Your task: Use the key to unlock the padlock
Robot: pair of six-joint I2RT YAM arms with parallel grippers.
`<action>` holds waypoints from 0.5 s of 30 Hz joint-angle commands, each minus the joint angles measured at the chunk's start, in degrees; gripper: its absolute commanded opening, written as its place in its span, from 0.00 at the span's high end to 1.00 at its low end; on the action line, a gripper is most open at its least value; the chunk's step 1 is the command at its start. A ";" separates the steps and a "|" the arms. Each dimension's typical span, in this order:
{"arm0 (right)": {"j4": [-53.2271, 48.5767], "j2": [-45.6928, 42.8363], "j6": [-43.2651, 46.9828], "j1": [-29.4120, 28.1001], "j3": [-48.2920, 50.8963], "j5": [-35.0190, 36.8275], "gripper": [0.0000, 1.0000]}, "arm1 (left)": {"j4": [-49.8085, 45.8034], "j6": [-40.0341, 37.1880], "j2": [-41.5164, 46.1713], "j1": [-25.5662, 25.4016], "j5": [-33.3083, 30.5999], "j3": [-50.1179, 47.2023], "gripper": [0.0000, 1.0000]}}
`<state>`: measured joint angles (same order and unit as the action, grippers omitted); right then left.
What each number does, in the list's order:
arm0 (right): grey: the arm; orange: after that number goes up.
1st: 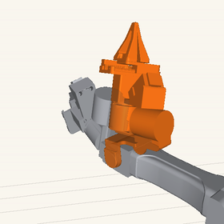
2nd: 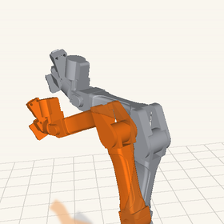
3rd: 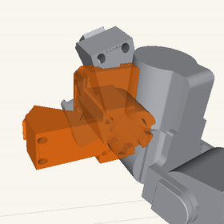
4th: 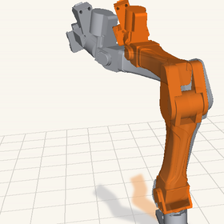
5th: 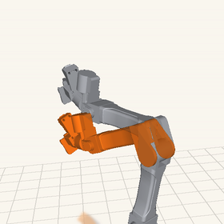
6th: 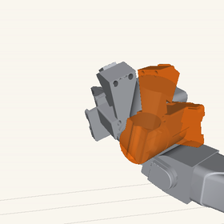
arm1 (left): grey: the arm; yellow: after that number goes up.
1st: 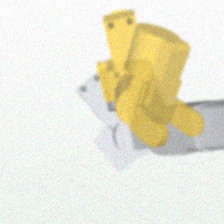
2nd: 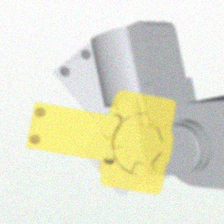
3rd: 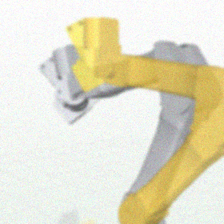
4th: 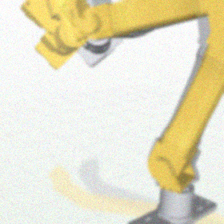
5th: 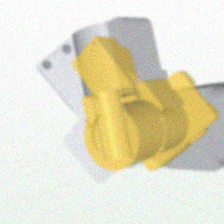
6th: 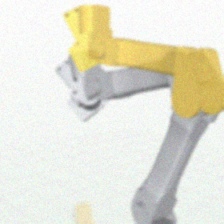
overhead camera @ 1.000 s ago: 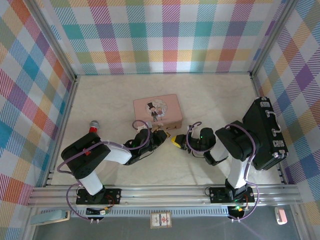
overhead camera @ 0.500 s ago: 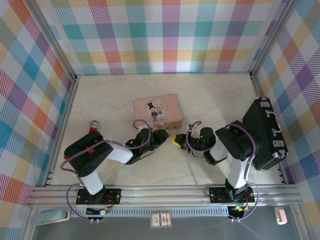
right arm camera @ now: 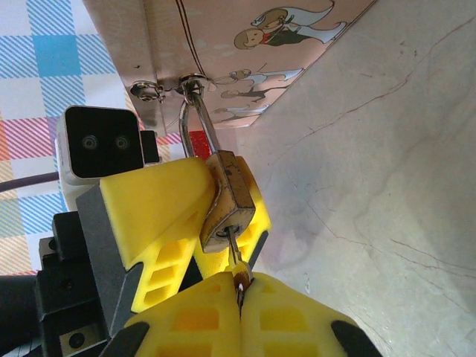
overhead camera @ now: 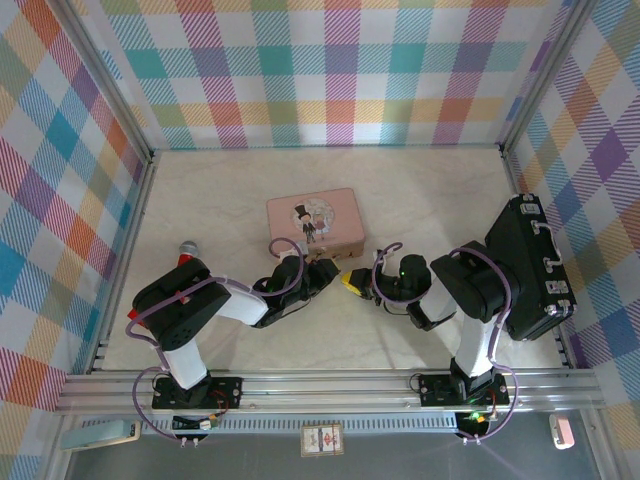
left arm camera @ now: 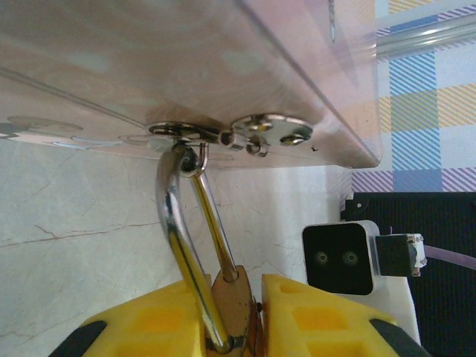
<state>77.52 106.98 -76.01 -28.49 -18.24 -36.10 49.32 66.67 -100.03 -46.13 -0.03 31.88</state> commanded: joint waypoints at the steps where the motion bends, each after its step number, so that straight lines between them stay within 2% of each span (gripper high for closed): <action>1: 3.08 -0.31 0.71 -0.10 -1.34 -0.70 1.00 | 1.48 0.56 -0.61 0.69 0.43 1.08 0.81; 15: 3.08 -0.02 -2.55 0.98 -2.91 -0.68 1.00 | 7.40 2.14 -0.70 0.64 2.82 0.05 0.90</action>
<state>76.86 107.11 -77.38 -28.03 -19.07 -36.32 50.65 67.99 -100.47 -45.74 0.43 31.88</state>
